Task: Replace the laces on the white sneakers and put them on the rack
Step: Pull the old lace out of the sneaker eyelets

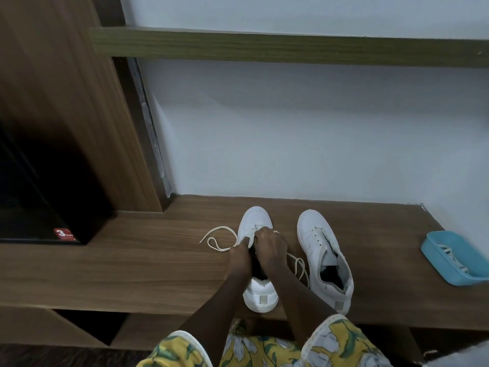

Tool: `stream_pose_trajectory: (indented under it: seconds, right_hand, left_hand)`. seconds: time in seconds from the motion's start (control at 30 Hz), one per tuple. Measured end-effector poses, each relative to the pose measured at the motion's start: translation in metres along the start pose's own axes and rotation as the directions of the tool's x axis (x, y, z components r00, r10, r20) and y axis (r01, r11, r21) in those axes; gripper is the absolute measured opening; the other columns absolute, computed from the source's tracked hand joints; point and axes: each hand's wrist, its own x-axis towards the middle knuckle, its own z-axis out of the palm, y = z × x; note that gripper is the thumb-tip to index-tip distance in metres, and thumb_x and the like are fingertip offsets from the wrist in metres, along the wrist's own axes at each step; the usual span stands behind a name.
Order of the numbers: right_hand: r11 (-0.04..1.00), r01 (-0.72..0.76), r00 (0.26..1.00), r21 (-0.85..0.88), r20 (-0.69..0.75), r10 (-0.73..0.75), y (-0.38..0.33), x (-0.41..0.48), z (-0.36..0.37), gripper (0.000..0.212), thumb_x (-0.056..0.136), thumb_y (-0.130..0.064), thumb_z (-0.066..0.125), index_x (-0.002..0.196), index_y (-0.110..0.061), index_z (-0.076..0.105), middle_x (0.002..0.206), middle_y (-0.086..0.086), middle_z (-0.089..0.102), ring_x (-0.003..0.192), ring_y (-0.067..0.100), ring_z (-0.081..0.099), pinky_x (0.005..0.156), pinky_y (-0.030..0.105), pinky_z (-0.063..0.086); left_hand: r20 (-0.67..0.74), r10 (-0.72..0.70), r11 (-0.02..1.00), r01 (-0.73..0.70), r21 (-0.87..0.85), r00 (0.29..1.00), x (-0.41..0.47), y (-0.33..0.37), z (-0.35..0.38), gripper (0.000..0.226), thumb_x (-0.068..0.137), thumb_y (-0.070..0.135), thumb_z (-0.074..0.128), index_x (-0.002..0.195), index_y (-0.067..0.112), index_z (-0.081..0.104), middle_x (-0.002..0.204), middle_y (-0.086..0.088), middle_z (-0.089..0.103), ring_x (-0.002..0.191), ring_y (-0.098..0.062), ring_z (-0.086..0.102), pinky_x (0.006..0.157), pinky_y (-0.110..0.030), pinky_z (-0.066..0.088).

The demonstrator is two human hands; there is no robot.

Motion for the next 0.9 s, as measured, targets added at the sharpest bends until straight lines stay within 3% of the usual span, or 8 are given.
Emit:
stream_pose_trajectory:
  seconds: [0.13,0.23,0.33,0.43,0.5,0.6,0.73,0.9]
  right_hand:
    - [0.989,-0.076,0.996,0.123,-0.033,0.081,-0.001,0.0,0.003,0.026,0.097,-0.018,0.044,0.113,-0.011,0.064,0.115,0.003,0.063,0.103,0.02,0.061,0.082,0.026,0.048]
    - [0.936,-0.216,0.969,0.276,-0.057,0.241,0.0,-0.002,0.003,0.016,0.094,-0.018,0.052,0.094,-0.008,0.064,0.096,0.005,0.063,0.089,0.02,0.06,0.066,0.027,0.043]
    - [0.793,-0.385,0.896,0.473,-0.013,0.443,0.007,0.0,0.003,0.018,0.091,-0.013,0.056,0.074,-0.008,0.054,0.075,0.007,0.054,0.07,0.017,0.048,0.053,0.023,0.029]
    - [0.607,-0.47,0.821,0.641,0.064,0.568,0.013,0.004,0.003,0.014,0.089,-0.007,0.057,0.083,0.005,0.062,0.075,0.012,0.057,0.069,0.019,0.048,0.059,0.024,0.031]
    - [0.55,-0.49,0.797,0.676,0.091,0.598,0.014,0.005,0.002,0.015,0.088,-0.006,0.057,0.088,0.008,0.063,0.076,0.012,0.057,0.071,0.021,0.051,0.063,0.024,0.033]
    - [0.674,-0.445,0.857,0.589,0.062,0.511,0.012,0.004,-0.002,0.018,0.087,-0.011,0.059,0.101,0.0,0.064,0.096,0.012,0.061,0.087,0.024,0.055,0.07,0.027,0.039]
    - [0.908,-0.217,0.975,0.358,0.025,0.223,0.009,-0.001,0.001,0.033,0.089,-0.025,0.058,0.12,-0.016,0.064,0.132,0.004,0.048,0.115,0.023,0.052,0.099,0.032,0.042]
    - [0.968,-0.166,0.986,0.186,0.027,0.164,0.0,0.002,-0.003,0.03,0.095,-0.022,0.046,0.117,-0.01,0.064,0.131,0.004,0.049,0.112,0.023,0.055,0.097,0.03,0.041]
  left_hand:
    - [0.002,0.027,0.993,-0.027,0.119,1.0,0.0,-0.001,0.0,0.026,0.097,0.01,0.038,0.114,0.013,0.058,0.1,-0.009,0.067,0.092,-0.023,0.063,0.076,-0.027,0.045]
    - [-0.002,0.01,0.998,-0.01,0.063,1.0,0.001,-0.005,0.004,0.024,0.096,0.013,0.04,0.11,0.015,0.06,0.101,-0.011,0.066,0.091,-0.025,0.062,0.075,-0.023,0.045]
    - [-0.01,0.015,1.0,-0.015,0.025,1.0,0.0,-0.004,0.004,0.022,0.096,0.011,0.039,0.101,0.016,0.06,0.094,-0.012,0.065,0.084,-0.024,0.058,0.061,-0.013,0.04]
    - [-0.004,0.048,0.99,-0.047,0.133,0.999,-0.001,-0.001,0.002,0.032,0.097,0.01,0.036,0.12,0.018,0.056,0.109,-0.014,0.063,0.094,-0.026,0.058,0.073,-0.025,0.04]
    - [0.002,0.05,0.988,-0.05,0.147,0.999,-0.002,-0.001,0.002,0.033,0.098,0.012,0.036,0.125,0.019,0.053,0.113,-0.014,0.061,0.101,-0.028,0.058,0.078,-0.027,0.039]
    - [-0.012,0.06,0.987,-0.058,0.153,0.998,0.0,-0.004,0.002,0.031,0.099,0.015,0.036,0.124,0.019,0.054,0.112,-0.014,0.062,0.1,-0.028,0.058,0.078,-0.028,0.04]
    - [-0.029,0.067,0.992,-0.063,0.107,0.997,-0.005,0.0,-0.001,0.031,0.1,0.013,0.035,0.122,0.018,0.055,0.111,-0.01,0.063,0.084,-0.016,0.052,0.072,-0.02,0.033]
    - [-0.016,-0.019,0.995,0.018,-0.099,1.0,-0.006,-0.001,-0.001,0.03,0.101,0.021,0.035,0.121,0.016,0.058,0.113,-0.007,0.063,0.092,-0.016,0.055,0.073,-0.017,0.036]
